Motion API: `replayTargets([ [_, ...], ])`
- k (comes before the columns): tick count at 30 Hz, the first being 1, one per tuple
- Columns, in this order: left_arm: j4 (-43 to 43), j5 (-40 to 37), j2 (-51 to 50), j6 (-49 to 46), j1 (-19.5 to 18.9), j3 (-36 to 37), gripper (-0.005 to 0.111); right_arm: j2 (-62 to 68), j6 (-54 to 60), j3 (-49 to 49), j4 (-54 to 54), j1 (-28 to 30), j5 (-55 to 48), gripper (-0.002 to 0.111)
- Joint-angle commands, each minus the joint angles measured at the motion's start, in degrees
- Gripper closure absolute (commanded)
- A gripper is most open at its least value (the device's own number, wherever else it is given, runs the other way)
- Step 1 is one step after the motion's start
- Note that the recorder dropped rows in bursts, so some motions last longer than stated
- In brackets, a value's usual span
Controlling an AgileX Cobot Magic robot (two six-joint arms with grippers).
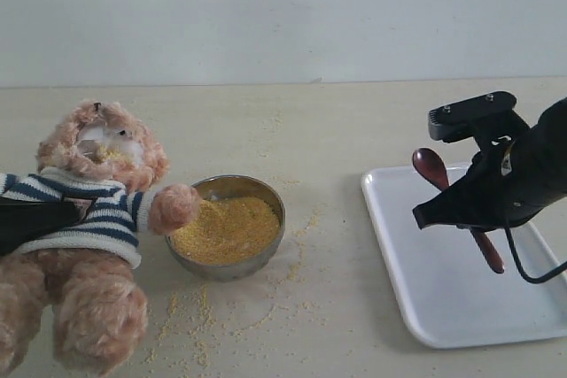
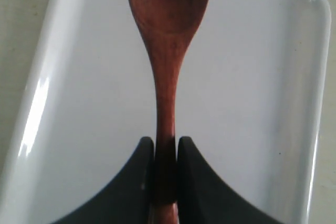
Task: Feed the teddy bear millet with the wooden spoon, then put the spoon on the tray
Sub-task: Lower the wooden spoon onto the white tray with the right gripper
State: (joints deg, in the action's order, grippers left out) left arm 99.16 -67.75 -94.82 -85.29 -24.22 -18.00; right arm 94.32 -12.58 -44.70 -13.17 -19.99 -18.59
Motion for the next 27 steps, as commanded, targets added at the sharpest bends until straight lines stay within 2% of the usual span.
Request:
replayTargets([
  [1,0.8,-2.2,0.2,-0.6,-0.2,-0.1,0.102,3.1,0.0,0.0,-0.9,0.3,0.9,0.109],
  [27,0.8,-2.2,0.2,-1.3,-0.2,-0.1,0.102,9.3,-1.1,0.0,-0.6,0.3,6.6,0.106],
])
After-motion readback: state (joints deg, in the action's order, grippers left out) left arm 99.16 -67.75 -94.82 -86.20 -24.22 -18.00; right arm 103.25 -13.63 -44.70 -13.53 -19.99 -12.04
